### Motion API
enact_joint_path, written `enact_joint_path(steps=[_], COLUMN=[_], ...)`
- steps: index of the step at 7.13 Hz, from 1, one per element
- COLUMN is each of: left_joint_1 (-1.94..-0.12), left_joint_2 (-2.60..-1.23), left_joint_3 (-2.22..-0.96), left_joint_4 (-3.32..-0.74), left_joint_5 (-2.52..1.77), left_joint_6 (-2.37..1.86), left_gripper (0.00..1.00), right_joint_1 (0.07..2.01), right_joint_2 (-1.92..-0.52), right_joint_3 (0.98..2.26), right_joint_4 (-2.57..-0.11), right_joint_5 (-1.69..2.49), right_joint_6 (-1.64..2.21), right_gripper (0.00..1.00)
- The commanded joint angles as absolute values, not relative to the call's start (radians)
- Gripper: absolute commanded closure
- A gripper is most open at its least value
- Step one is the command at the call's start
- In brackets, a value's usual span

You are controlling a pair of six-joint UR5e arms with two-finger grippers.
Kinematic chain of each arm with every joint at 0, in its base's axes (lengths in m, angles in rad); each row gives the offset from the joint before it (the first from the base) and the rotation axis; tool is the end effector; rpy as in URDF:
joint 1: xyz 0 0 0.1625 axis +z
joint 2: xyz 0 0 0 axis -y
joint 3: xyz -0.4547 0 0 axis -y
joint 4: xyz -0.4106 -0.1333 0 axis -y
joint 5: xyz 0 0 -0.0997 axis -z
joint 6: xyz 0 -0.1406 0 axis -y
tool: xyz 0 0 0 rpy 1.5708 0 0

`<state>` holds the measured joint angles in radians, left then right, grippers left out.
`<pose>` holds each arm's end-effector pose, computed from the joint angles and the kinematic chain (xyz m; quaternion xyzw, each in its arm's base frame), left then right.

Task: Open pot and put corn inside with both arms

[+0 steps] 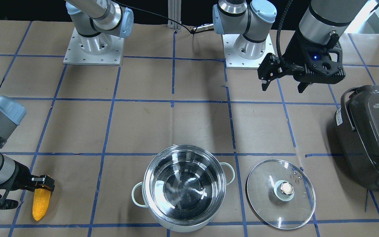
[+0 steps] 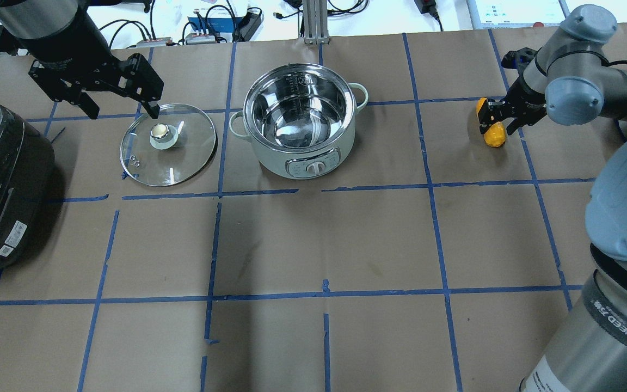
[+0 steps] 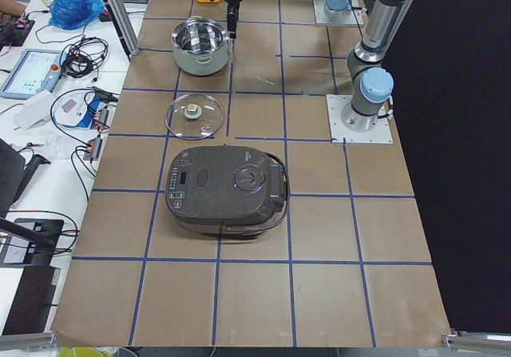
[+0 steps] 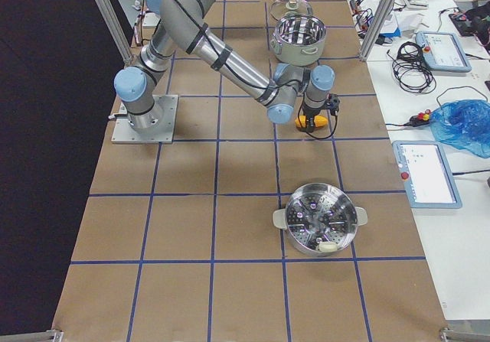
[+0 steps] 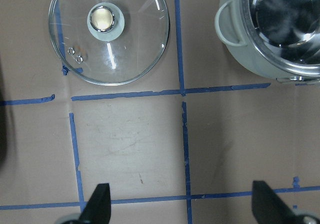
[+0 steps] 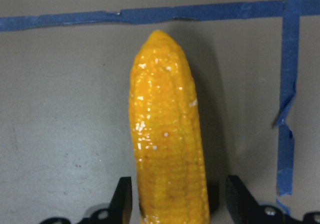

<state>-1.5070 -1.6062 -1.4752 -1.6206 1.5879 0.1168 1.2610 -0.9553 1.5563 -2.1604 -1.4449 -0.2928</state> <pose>-0.0970 -0.5344 0.5021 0.0265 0.9996 -0.0044 0.0090 -0.0694 -0.7120 0.1610 0.0088 0.9980 -0.0132 0.0618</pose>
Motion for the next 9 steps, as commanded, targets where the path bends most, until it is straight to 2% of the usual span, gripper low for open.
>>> enact_joint_path(steps=[1, 3, 6, 7, 9], left_joint_1=[-1.509, -1.511, -1.509, -1.509, -1.508], left_joint_2=[-1.612, -1.612, -1.609, -1.609, -1.608], left_joint_3=[-1.476, -1.48, -1.482, -1.482, -1.482], left_joint_4=[-1.618, -1.62, -1.62, -1.62, -1.621], left_joint_5=[1.605, 1.605, 1.605, 1.605, 1.608], left_joint_6=[0.118, 0.121, 0.121, 0.123, 0.121], left_gripper=[0.0, 0.0, 0.0, 0.0, 0.0], right_joint_1=[1.262, 1.331, 1.647, 1.752, 1.875], right_joint_2=[-0.966, -1.05, -1.072, -1.049, -0.912], right_joint_3=[1.545, 1.461, 1.226, 1.198, 1.07], right_joint_4=[-2.143, -2.087, -1.936, -1.937, -1.948], right_joint_5=[-1.447, -1.491, -1.543, -1.595, -1.612], right_joint_6=[-0.295, -0.288, -0.024, 0.038, 0.15], right_gripper=[0.95, 0.95, 0.94, 0.94, 0.94])
